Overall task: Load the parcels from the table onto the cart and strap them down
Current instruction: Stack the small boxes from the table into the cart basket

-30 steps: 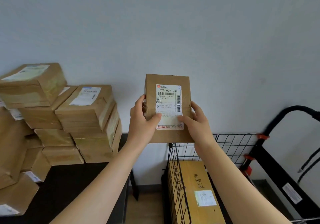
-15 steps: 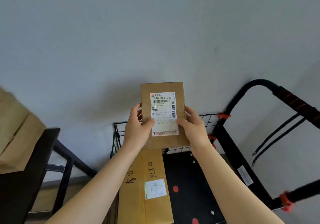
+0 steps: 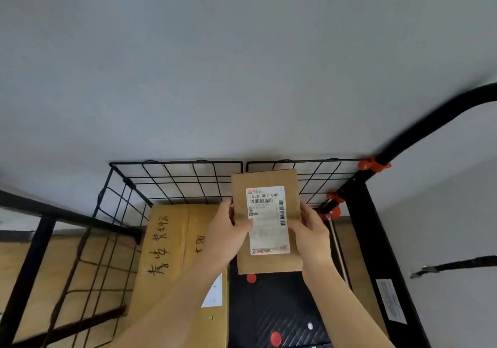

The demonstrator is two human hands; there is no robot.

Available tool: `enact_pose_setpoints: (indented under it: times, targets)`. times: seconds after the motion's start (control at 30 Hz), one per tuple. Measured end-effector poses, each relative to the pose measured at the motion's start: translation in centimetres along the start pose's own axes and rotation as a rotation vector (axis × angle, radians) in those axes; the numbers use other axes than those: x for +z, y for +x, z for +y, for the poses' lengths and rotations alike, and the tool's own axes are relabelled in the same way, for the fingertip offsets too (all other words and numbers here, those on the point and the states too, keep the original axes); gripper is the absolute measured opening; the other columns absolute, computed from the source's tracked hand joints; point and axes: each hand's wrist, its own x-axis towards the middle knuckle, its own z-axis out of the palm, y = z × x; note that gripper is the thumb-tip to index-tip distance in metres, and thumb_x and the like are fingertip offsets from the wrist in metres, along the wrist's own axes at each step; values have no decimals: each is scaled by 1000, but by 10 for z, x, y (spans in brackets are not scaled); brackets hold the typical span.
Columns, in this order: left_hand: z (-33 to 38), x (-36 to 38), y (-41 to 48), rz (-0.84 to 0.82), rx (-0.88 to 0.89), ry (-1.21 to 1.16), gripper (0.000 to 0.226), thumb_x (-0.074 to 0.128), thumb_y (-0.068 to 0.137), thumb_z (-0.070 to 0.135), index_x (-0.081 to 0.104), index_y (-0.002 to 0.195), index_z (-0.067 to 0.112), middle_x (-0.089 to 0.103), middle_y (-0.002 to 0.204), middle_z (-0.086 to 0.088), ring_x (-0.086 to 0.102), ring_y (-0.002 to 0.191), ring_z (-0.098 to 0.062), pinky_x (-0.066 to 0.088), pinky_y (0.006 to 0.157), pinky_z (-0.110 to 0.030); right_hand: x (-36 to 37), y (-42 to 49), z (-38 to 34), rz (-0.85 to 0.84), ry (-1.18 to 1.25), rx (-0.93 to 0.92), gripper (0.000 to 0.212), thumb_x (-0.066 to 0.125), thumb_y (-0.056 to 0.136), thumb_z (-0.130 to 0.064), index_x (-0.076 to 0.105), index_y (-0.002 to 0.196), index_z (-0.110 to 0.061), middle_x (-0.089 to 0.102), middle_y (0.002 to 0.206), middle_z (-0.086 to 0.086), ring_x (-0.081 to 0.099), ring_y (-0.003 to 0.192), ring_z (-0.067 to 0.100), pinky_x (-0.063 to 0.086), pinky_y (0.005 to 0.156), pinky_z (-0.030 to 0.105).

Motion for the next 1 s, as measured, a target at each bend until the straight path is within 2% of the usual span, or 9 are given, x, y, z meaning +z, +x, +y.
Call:
enact_pose_setpoints:
  times: [0.1, 0.3, 0.43, 0.5, 0.6, 0.67, 0.73, 0.83, 1.0]
  targets:
    - [-34, 24, 23, -9, -107, -6, 50, 66, 86, 21, 42, 130, 27, 60, 118, 14, 58, 105, -7, 50, 82, -24, 3, 35, 34, 15, -26, 66, 50, 54, 86, 1, 53, 126, -29, 64, 109, -10, 60, 100, 7, 52, 80, 25]
    - [-79, 57, 57, -22, -188, 78, 46, 57, 93, 24, 38, 135, 25, 58, 106, 12, 53, 92, -6, 42, 68, -15, 16, 79, 108, 13, -48, 221, 49, 52, 85, -7, 54, 129, -28, 68, 112, -3, 65, 100, 14, 55, 84, 32]
    - [-113, 68, 77, -45, -236, 118, 41, 51, 96, 31, 39, 135, 30, 61, 121, 6, 56, 93, -8, 51, 79, -26, 22, 97, 141, 25, -105, 285, 45, 53, 87, -17, 54, 129, -33, 67, 112, -7, 65, 99, 14, 55, 88, 38]
    - [-125, 70, 86, -62, -262, 119, 42, 50, 97, 29, 38, 137, 29, 60, 124, 6, 56, 93, -7, 48, 70, -20, 24, 104, 149, 17, -173, 287, 42, 52, 87, -22, 55, 127, -33, 67, 112, -8, 64, 101, 14, 53, 92, 40]
    - [-134, 75, 101, -90, -298, 170, 51, 50, 97, 23, 30, 143, 18, 58, 130, -2, 62, 100, -17, 48, 69, -20, 29, 119, 157, -1, -261, 304, 47, 55, 88, -25, 48, 135, -28, 63, 121, -4, 61, 106, 16, 49, 95, 37]
    - [-138, 79, 111, -101, -330, 177, 60, 49, 97, 18, 18, 148, 11, 56, 131, -9, 62, 91, -15, 47, 65, -21, 33, 132, 162, -5, -307, 321, 52, 57, 89, -23, 42, 139, -24, 60, 124, 0, 59, 108, 19, 47, 92, 33]
    - [-145, 83, 119, -117, -347, 174, 66, 47, 97, 14, 7, 149, 10, 54, 133, -10, 61, 100, -20, 47, 68, -22, 36, 144, 168, -1, -313, 351, 53, 56, 89, -21, 39, 140, -21, 59, 121, 3, 57, 102, 19, 46, 85, 31]
    - [-160, 92, 132, -127, -385, 176, 74, 47, 96, 11, -5, 149, 13, 51, 136, -11, 58, 111, -26, 50, 81, -30, 42, 160, 178, -21, -342, 398, 49, 53, 89, -15, 39, 136, -16, 54, 101, -1, 52, 87, 15, 42, 75, 29]
    - [-181, 105, 142, -119, -414, 213, 76, 48, 94, 15, -3, 150, 18, 43, 144, -9, 53, 119, -28, 47, 94, -37, 41, 177, 190, -55, -404, 370, 44, 45, 90, -10, 45, 133, -16, 55, 100, -1, 52, 81, 13, 42, 65, 24]
